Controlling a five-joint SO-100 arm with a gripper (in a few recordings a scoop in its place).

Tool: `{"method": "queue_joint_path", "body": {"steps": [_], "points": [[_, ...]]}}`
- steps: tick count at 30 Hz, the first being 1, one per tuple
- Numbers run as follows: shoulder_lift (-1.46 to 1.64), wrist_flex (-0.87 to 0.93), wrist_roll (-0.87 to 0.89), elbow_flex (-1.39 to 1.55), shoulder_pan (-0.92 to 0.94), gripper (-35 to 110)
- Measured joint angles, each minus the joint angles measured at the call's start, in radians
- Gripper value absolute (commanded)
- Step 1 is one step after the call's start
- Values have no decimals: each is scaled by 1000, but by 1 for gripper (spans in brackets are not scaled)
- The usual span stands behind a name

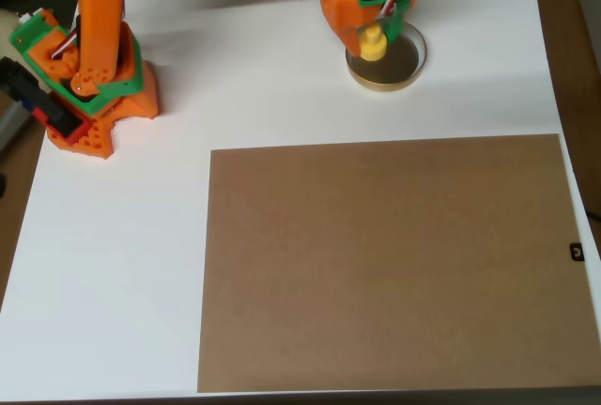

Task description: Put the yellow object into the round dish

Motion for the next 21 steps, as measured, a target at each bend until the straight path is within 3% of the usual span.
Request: {"method": "queue_joint_path", "body": {"steps": [16,21], "points": [[-210,46,0,-252,-41,0],[-216,71,5,-281,-43,10]]}}
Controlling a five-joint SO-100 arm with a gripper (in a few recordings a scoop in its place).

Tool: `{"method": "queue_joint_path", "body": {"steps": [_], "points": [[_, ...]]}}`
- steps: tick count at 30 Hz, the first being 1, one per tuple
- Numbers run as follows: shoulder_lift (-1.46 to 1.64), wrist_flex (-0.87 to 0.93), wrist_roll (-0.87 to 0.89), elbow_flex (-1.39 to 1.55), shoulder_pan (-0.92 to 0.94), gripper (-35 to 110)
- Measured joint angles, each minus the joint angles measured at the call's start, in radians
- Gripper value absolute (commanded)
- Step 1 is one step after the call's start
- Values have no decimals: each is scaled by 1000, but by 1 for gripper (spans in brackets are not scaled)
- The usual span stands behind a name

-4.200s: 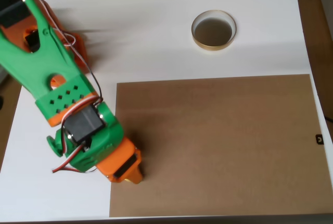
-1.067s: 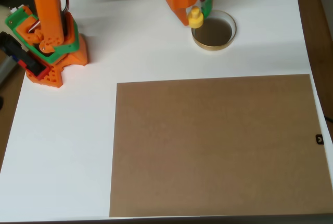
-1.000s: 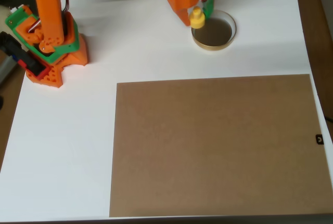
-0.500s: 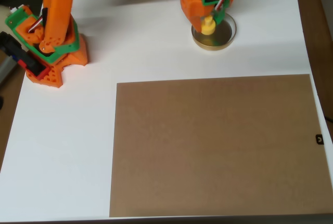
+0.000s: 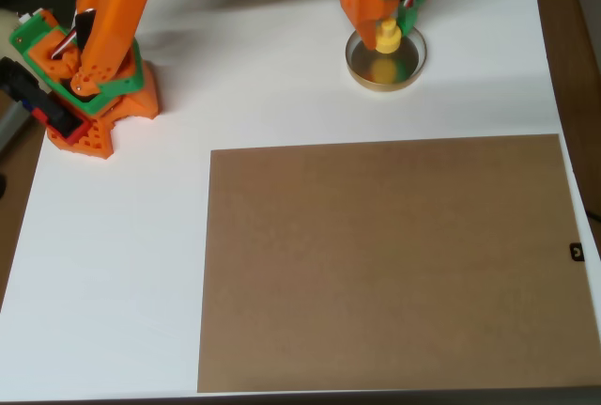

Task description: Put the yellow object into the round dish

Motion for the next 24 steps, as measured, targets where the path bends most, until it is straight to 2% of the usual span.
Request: {"method": "queue_joint_path", "body": {"steps": [8,20,24], "points": [[-17,26,0,-8,2,25],[-11,95,-17,-6,2,25],[86,104,-46,72,3,25]]}}
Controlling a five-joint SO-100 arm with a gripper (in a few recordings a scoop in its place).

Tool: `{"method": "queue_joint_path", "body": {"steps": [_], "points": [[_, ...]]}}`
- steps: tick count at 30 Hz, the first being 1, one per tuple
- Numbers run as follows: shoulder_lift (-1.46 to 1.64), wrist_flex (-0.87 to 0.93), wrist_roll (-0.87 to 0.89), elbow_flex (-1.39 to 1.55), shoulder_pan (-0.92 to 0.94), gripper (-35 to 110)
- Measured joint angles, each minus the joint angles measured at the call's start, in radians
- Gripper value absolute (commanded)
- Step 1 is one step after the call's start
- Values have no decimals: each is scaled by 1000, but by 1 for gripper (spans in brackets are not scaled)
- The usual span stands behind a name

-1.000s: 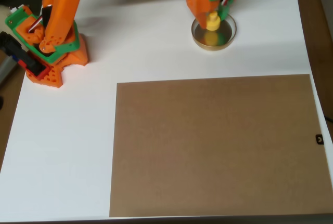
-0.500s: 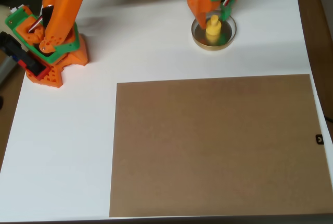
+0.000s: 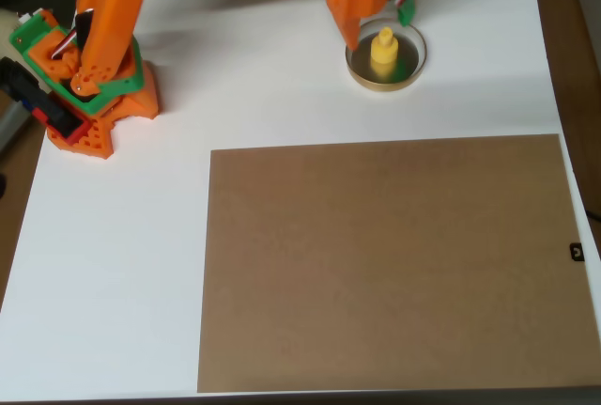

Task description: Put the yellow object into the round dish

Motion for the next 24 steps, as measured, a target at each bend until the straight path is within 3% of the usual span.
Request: {"method": "queue_joint_path", "body": {"steps": [12,24], "points": [[434,-35,-52,456,29,25],[838,3,-140,543,391,25]]}}
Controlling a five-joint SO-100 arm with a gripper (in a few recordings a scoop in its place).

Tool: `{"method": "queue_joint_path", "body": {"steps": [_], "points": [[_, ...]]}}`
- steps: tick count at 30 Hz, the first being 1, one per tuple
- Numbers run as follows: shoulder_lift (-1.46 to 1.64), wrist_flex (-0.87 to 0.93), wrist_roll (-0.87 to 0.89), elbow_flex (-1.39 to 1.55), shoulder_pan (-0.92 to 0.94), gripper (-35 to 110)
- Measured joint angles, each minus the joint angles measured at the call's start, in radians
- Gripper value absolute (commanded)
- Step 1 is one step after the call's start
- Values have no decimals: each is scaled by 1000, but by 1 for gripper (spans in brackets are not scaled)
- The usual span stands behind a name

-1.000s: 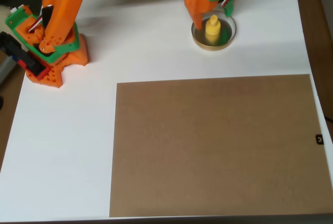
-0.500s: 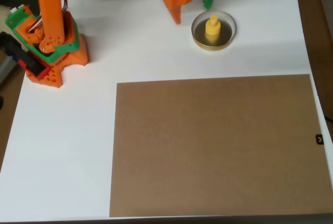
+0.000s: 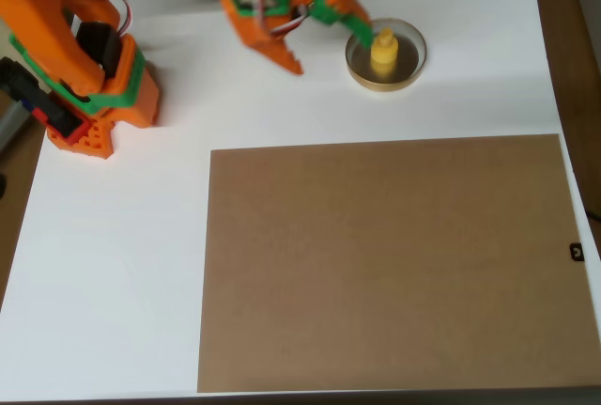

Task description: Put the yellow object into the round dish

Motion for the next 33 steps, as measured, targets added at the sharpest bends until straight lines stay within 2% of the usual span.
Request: {"method": "queue_joint_path", "body": {"steps": [18,27,33], "points": [[491,-321,107,442,577,25],[773,-485,213,707,735,25],[945,-525,206,882,788,26]]}}
